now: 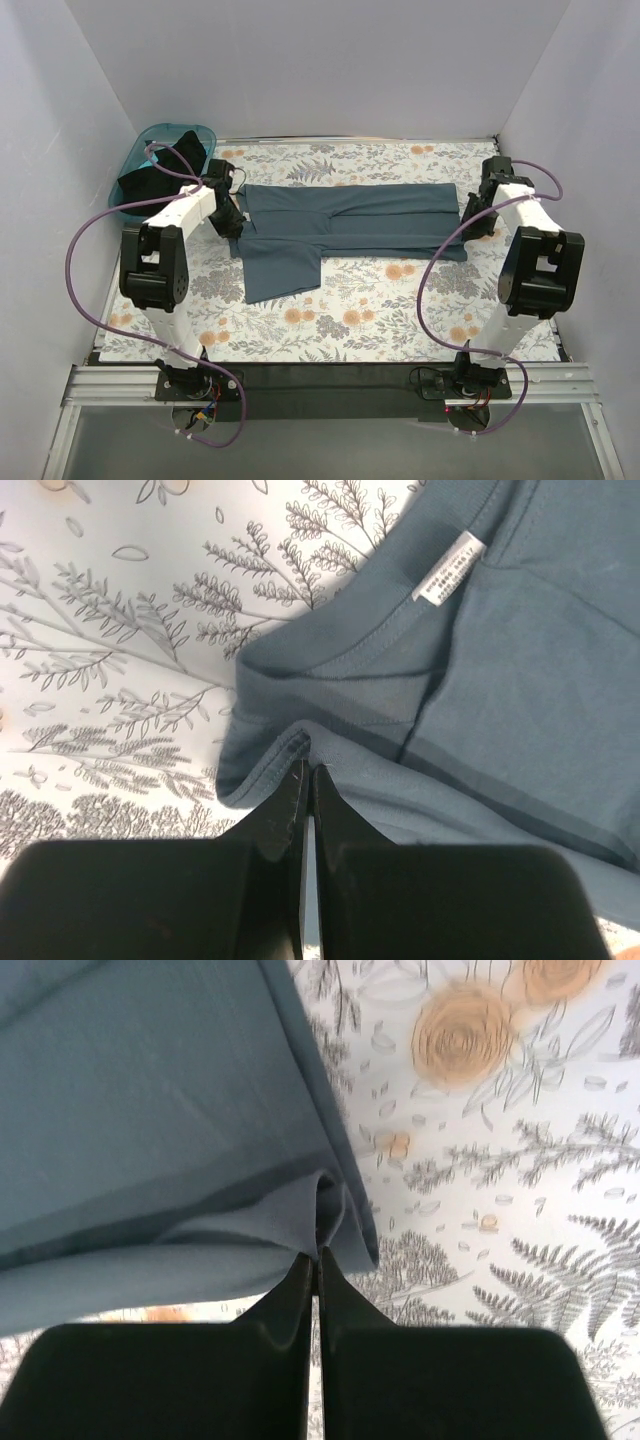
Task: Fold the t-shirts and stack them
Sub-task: Fold the tshirt
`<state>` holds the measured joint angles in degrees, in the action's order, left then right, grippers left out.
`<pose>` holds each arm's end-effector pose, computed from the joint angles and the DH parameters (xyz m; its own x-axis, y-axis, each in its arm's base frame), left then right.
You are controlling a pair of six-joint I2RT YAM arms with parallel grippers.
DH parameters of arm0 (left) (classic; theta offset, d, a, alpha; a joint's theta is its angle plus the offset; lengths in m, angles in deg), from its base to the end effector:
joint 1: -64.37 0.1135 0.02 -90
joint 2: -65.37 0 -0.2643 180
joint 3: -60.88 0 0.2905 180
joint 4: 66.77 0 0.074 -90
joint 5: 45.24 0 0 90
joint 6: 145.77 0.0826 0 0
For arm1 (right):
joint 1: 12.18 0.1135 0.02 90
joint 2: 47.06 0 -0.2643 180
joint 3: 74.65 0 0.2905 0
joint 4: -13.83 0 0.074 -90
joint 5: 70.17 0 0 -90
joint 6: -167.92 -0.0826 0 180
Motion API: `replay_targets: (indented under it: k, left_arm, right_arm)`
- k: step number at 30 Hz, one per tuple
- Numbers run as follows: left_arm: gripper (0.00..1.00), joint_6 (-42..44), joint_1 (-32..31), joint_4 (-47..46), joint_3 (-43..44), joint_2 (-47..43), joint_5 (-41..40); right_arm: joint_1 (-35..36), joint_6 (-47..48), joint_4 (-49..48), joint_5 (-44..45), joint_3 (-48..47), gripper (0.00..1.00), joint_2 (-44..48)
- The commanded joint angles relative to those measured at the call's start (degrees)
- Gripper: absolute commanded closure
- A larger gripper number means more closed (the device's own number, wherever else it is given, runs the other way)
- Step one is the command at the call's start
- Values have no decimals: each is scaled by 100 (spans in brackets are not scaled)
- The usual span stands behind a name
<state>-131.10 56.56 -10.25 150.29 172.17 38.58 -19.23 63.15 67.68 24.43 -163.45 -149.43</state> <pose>0.4142 -0.0478 0.1297 -0.3432 -0.9237 -0.1703 -0.8942 0.3768 -0.2419 0.4151 -0.0580 0.1592 -0.8471 0.3608 -0.3902 0.3815 0.9240 0.0263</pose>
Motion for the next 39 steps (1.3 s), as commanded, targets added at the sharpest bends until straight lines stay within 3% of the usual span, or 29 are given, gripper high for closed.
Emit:
replay_targets:
  k: [1,14,19,28,32,35,39]
  left_arm:
    - [100,97,69,136,-76,-643,-191]
    - [100,-227,69,796,-1508,-2137,336]
    - [100,-298,69,831,-1895,-2331,539]
    - [100,-351,69,753,-2098,-2471,485]
    - [100,-360,69,673,-2194,-2471,486]
    - [100,-377,69,594,-2247,-2489,573]
    - [100,-386,69,506,-2370,-2463,609]
  right_arm:
    - [-25,-53,210,-126,392,99,559]
    - [-33,-430,1097,-416,2247,99,2510]
    - [-86,-483,1291,-337,2809,99,2836]
    - [-253,-352,1195,155,2942,96,2696]
    - [-323,-510,800,24,3152,83,2573]
    - [-323,-589,597,-170,3486,81,2502]
    - [-341,-668,509,-249,3742,63,2546]
